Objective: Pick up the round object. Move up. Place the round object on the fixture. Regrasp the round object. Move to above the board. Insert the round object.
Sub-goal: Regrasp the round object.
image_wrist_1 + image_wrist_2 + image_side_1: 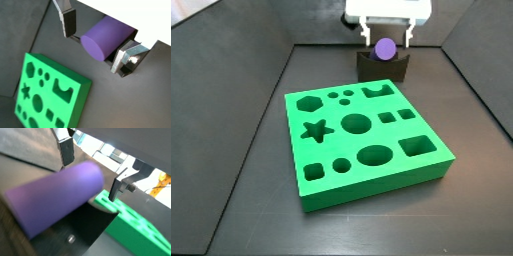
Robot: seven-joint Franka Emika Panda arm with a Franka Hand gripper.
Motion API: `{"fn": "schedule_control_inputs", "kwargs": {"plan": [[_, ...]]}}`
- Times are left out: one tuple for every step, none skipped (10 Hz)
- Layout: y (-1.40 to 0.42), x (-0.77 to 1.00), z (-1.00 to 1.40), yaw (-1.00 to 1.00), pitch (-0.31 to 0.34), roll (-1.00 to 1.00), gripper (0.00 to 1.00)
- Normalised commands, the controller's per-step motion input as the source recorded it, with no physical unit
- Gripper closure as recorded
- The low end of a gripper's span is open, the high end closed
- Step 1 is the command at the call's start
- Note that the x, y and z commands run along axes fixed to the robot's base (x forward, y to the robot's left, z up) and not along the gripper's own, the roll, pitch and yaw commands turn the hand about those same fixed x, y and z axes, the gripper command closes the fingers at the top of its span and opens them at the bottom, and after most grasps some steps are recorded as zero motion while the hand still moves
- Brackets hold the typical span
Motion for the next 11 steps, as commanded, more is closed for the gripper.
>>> {"fn": "schedule_control_inputs", "kwargs": {"plan": [[0.01,-0.02,1.0,-0.01,0.068,0.0,0.0],[0.01,-0.03,1.0,-0.02,0.07,0.02,0.0],[0.01,-0.03,0.83,-0.03,0.072,0.03,0.0],[0.01,-0.03,0.71,-0.03,0.071,0.03,0.0],[0.01,-0.02,0.46,-0.04,0.057,0.03,0.0],[0.01,-0.02,0.33,-0.04,0.052,0.03,0.0],[-0.67,-0.12,0.6,0.01,0.05,1.0,0.0],[-0.66,-0.11,0.52,0.01,0.048,1.0,0.0],[-0.5,-0.11,0.37,0.01,0.035,1.0,0.0],[-0.39,-0.12,0.25,0.01,0.03,1.0,0.0],[-0.18,-0.08,0.08,0.01,0.024,1.0,0.0]]}}
